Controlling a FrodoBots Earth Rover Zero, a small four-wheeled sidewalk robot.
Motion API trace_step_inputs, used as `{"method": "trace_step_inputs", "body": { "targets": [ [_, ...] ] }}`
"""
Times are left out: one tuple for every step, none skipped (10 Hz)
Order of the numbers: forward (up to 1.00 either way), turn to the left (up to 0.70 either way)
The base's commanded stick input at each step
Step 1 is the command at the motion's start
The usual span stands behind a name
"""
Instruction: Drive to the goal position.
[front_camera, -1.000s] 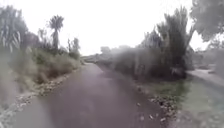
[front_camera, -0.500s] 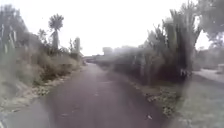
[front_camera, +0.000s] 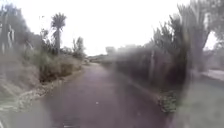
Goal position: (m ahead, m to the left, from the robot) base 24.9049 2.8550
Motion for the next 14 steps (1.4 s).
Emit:
{"method": "trace_step_inputs", "body": {
  "targets": [
    [0.7, 0.0],
    [0.7, 0.0],
    [0.7, 0.0],
    [0.7, 0.0],
    [0.7, 0.0],
    [0.7, 0.0],
    [0.7, 0.0],
    [0.7, 0.0],
    [0.7, 0.0],
    [0.7, 0.0],
    [0.7, 0.0],
    [0.7, 0.0],
    [0.7, 0.0],
    [0.7, 0.0]
  ]
}}
